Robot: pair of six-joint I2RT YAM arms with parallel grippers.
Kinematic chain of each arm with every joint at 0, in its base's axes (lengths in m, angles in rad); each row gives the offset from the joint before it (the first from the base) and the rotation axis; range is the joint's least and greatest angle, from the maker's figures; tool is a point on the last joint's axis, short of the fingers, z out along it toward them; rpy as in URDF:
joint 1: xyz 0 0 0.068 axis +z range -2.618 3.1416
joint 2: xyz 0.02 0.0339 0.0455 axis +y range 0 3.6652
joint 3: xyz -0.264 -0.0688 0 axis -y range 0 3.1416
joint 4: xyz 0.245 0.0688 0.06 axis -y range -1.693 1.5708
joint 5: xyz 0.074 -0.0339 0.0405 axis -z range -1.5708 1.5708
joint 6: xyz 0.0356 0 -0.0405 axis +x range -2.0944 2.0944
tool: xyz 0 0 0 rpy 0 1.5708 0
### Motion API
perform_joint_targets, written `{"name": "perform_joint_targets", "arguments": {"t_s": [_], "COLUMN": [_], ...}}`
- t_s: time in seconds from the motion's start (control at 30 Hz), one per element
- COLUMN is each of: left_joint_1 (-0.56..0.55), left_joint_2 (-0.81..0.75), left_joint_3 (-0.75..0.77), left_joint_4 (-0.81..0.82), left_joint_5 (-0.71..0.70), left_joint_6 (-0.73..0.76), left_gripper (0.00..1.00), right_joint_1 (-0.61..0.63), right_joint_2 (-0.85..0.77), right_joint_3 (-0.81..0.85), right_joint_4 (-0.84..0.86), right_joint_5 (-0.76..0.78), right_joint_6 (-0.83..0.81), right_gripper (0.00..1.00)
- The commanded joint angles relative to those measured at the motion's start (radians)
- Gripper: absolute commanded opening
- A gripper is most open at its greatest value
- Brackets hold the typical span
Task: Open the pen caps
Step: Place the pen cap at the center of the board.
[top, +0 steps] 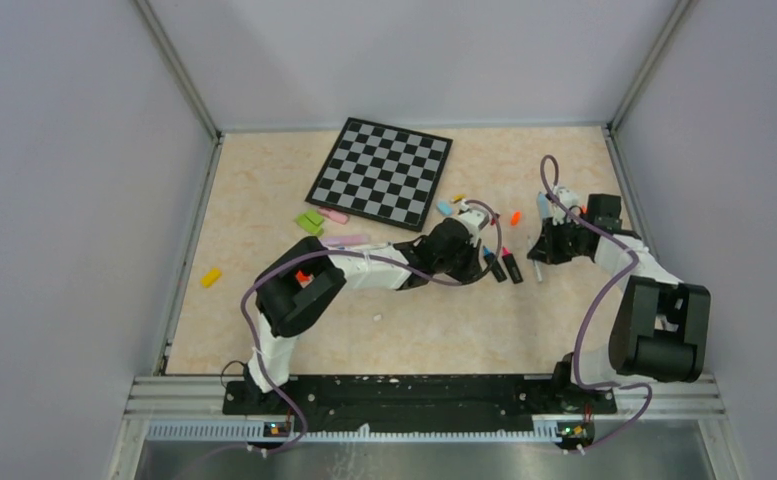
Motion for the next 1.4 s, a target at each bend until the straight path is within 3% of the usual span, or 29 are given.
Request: {"name": "perform_joint_targets", "arguments": {"t_s": [0.0,0.4,0.73,1.0,1.2,1.37], "left_joint_1": [-0.004,-0.004,-0.006,-0.009,-0.010,-0.010], "left_joint_2": [0.045,0.118,0.073,-0.064,-0.227,-0.402], "left_joint_3": [0.084,0.170,0.164,0.106,-0.046,-0.206], "left_joint_4": [-0.084,-0.181,-0.190,-0.179,-0.130,-0.113], "left_joint_5": [-0.051,-0.112,-0.100,-0.077,-0.069,-0.128], "left_joint_6": [0.044,0.070,0.067,0.068,0.085,0.112], "left_gripper": [0.11,0.28,0.34,0.35,0.36,0.39], "right_joint_1": [-0.004,0.024,0.036,0.036,0.035,0.024], "right_joint_2": [0.034,0.105,0.138,0.129,0.059,-0.051], "right_joint_3": [0.050,0.066,0.078,0.091,0.093,0.087], "right_joint_4": [-0.005,-0.008,-0.023,-0.049,-0.074,-0.117], "right_joint_5": [0.010,0.033,0.038,0.022,0.015,-0.077], "right_joint_6": [-0.004,-0.009,-0.009,-0.018,-0.043,-0.112], "right_gripper": [0.03,0.11,0.20,0.26,0.27,0.27]}}
